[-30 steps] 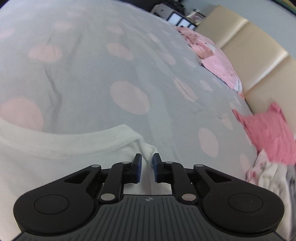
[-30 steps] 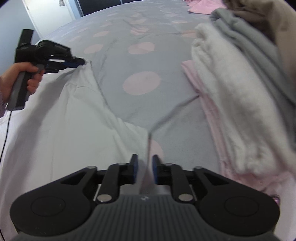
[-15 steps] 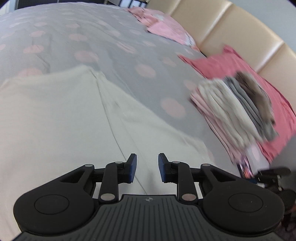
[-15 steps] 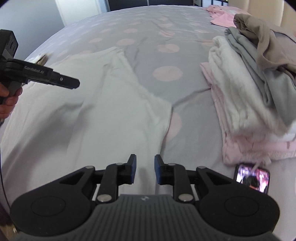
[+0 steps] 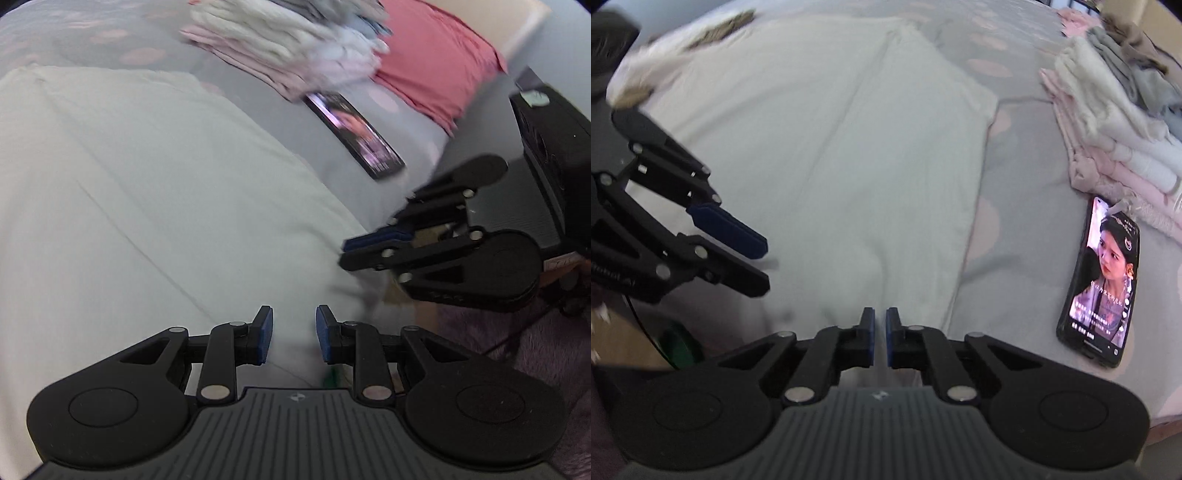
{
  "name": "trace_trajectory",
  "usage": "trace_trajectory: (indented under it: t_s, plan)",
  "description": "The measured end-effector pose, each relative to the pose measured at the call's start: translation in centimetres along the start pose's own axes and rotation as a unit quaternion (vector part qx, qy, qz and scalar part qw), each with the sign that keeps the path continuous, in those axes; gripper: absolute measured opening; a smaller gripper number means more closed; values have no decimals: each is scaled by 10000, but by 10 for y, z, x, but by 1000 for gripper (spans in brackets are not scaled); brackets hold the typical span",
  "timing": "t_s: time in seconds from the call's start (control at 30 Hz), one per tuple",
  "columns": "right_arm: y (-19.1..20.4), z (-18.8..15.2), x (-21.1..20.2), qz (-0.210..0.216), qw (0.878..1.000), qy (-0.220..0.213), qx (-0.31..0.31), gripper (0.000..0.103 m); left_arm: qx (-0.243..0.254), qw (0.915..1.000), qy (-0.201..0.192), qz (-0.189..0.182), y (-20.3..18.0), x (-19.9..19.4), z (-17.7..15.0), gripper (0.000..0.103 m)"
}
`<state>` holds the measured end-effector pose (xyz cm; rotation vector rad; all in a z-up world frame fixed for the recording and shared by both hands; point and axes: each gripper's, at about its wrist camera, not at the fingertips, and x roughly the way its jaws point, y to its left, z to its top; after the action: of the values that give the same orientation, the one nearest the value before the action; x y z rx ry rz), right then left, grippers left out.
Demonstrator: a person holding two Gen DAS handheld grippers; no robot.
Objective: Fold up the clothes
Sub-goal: 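Open both grippers and release the white shirt on the bed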
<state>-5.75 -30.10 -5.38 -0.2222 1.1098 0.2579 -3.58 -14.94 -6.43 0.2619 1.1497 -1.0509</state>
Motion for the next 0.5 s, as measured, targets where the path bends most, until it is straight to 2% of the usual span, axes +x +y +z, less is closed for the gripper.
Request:
trace_trajectory:
  t_s: [0.13,0.27,0.4,0.5]
  plan:
    - [13,-10,3,-77,9996,229,-145,7,195,9993,60,305,-12,11,-14,22]
    - [26,-7,-8,-68,9996,37,-286,8,36,9994,65,341,-10,-4,-19,22]
    - [36,10,-14,-125,9992,-185,-342,8,-168,9987,-38,480,-3,-22,-22,22]
    - [42,25,-11,-58,9993,-196,-308,8,-331,9976,-216,573,5,-39,-24,22]
